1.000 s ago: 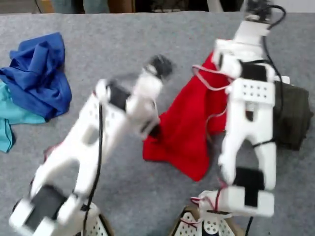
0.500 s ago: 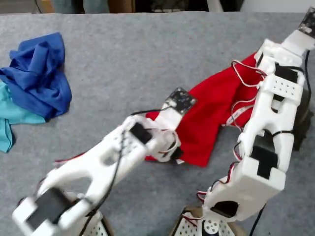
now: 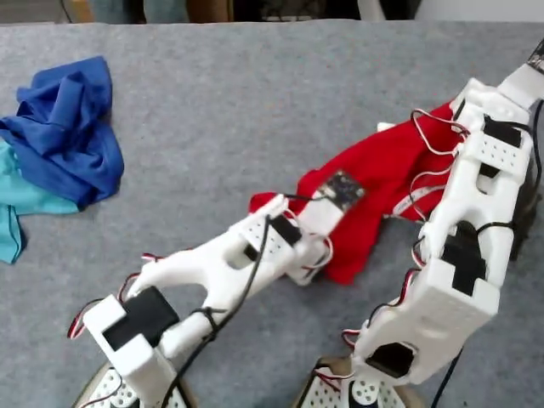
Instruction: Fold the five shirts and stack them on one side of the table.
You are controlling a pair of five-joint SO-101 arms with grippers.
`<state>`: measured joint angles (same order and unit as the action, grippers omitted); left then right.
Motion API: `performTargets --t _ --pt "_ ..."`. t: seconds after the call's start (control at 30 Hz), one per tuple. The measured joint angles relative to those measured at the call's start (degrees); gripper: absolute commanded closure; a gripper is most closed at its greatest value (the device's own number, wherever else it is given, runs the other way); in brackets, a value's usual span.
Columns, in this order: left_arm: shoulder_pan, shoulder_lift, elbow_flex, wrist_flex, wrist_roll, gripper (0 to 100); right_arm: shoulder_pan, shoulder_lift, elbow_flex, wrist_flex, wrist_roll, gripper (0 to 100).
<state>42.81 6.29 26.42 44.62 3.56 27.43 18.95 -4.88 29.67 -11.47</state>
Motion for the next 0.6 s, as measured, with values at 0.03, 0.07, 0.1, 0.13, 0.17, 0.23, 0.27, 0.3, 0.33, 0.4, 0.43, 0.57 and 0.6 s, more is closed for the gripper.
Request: performTargets --t 0.03,0.07,0.1,0.13,0.17,0.23,0.27,0.3,0.33,0.4,0.43,0.57,0.6 --pt "-0.6 0.0 0.0 0.0 0.9 96 0.0 0.0 0.0 0.0 0.0 98.5" --pt "-1.3 -0.4 0.0 0.6 1.5 97 0.0 0.0 0.0 0.0 0.0 98.5" --pt "-2.1 -1.6 -0.3 2.5 1.8 97 0.0 0.0 0.0 0.0 0.0 98.5" --pt "-2.8 -3.3 -1.0 5.2 1.8 97 0.0 0.0 0.0 0.0 0.0 98.5" --pt "-3.8 -5.1 -1.6 7.6 1.9 97 0.0 0.0 -0.4 0.4 0.0 98.5" --pt "-6.7 -8.6 -1.7 10.5 1.2 96 -1.1 0.0 -2.2 3.4 0.0 98.5" --pt "-8.4 -9.8 -1.7 12.1 -0.6 96 -2.3 0.0 -3.3 5.7 0.0 98.5" --pt "-10.3 -10.9 -1.8 13.6 -3.0 96 -3.9 0.0 -4.7 8.4 0.0 98.5" --pt "-12.4 -12.0 -2.0 15.4 -5.0 96 -5.5 0.0 -6.0 11.1 0.0 98.5" --pt "-17.6 -14.0 -2.0 17.9 -9.2 96 -9.5 0.0 -8.4 16.1 0.0 98.5" --pt "-20.4 -14.6 -2.0 18.7 -11.1 96 -11.7 0.0 -9.1 17.5 0.0 98.5" --pt "-31.9 -15.1 -1.1 19.4 -20.5 96 -21.0 1.4 -9.9 18.6 0.0 98.5" --pt "-34.0 -15.1 -0.4 19.5 -23.9 96 -22.9 2.8 -9.9 18.6 0.0 98.5"
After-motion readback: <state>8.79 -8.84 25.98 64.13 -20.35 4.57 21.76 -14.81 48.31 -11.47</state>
